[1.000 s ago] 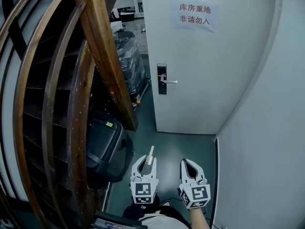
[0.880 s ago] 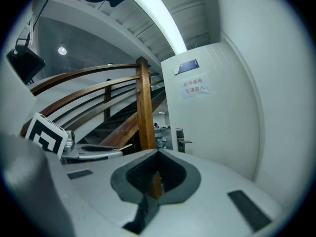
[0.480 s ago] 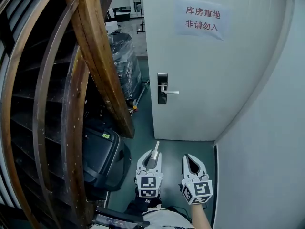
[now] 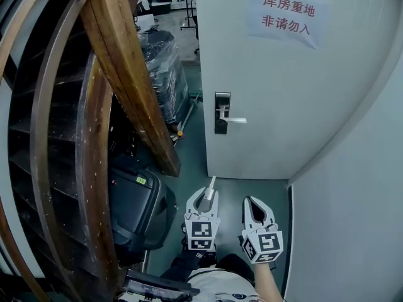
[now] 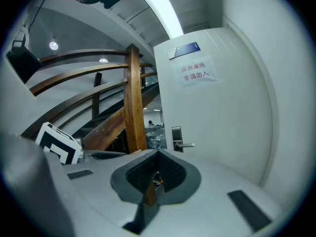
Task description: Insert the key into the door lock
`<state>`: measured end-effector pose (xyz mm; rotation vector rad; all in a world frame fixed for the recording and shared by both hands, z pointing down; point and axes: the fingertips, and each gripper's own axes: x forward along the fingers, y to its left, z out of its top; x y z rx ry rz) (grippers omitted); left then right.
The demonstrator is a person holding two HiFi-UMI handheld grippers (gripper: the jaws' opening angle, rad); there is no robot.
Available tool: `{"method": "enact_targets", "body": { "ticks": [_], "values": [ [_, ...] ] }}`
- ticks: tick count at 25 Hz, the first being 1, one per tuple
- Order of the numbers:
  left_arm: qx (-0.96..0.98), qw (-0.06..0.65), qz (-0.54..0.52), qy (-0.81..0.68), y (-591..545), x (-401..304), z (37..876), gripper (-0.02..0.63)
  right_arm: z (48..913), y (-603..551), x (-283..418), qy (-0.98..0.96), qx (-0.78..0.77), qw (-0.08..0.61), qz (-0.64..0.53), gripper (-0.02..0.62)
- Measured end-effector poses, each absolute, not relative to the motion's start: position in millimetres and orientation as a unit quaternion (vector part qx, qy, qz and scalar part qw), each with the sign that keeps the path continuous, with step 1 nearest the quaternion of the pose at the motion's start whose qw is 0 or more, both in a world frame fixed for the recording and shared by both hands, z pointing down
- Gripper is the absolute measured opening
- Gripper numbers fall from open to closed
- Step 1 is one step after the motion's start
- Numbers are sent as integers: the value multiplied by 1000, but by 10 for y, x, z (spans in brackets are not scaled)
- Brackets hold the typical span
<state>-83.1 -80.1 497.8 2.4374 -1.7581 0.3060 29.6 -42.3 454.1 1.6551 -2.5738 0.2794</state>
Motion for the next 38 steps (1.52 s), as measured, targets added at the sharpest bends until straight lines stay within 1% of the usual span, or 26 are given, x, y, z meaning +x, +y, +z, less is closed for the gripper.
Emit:
{"method": "enact_targets", "body": {
  "ticks": [8,16,21,26,38],
  "values": [
    [803,84,119,-578,-1405,-682,5272,117,4705,-813,473,-829,547,50,109,6],
    [783,110,131,-598,-2091,-476,5505,117,4806,-1478,757,-840,527,44,119,6],
    [768,97,138,-617,-2535,-386,5639,117,4899,-1865,885,-849,513,45,119,6],
    [760,99,136,-628,-2871,-390,5795,117,5079,-2034,927,-848,511,61,126,6],
    [763,76,118,-631,-3811,-527,6483,117,5873,-2398,899,-834,539,56,103,5]
  ]
}}
